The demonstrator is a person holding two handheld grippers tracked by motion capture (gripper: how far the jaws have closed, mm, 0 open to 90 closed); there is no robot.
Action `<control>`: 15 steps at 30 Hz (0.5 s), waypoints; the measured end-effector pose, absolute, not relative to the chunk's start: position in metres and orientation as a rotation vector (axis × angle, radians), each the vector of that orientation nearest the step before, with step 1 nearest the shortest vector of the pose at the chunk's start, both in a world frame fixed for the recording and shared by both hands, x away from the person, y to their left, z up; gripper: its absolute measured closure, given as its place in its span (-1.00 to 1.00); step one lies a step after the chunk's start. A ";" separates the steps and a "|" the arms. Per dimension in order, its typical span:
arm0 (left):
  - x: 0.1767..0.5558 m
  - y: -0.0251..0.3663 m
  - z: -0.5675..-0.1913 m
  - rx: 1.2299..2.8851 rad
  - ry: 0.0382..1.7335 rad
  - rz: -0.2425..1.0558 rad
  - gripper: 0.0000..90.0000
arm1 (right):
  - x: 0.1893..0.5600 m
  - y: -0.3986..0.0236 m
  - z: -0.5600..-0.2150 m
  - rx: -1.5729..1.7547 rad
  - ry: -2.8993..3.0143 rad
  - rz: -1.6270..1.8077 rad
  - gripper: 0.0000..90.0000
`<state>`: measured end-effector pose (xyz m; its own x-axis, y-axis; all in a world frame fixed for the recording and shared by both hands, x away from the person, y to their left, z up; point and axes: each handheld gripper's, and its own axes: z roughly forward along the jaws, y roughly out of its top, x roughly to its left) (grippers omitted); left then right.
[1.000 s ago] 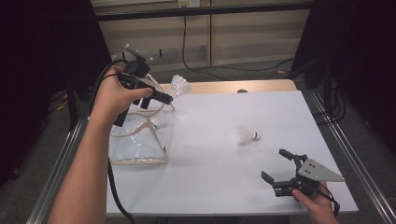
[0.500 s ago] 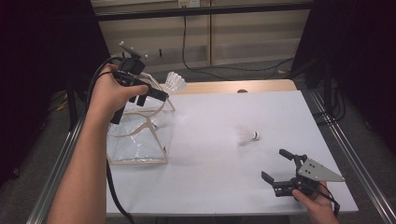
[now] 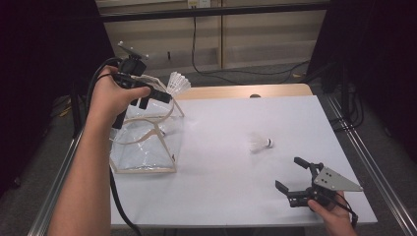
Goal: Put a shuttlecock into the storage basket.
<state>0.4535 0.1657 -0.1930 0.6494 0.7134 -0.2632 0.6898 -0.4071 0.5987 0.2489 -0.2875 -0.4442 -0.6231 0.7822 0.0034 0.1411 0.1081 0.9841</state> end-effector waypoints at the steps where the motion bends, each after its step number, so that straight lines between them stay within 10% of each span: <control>1: 0.453 0.166 -0.193 2.165 1.092 0.042 0.46 | 0.249 -0.287 -0.444 0.897 1.855 1.553 -0.99; 15: 0.457 0.179 -0.195 2.134 1.161 0.090 0.46 | 0.249 -0.288 -0.444 0.897 1.855 1.552 -0.99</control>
<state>0.4569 0.1794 -0.1948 0.5968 0.7610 -0.2544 0.7126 -0.3570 0.6039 0.2489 -0.2878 -0.4442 -0.6230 0.7822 0.0027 0.1408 0.1087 0.9841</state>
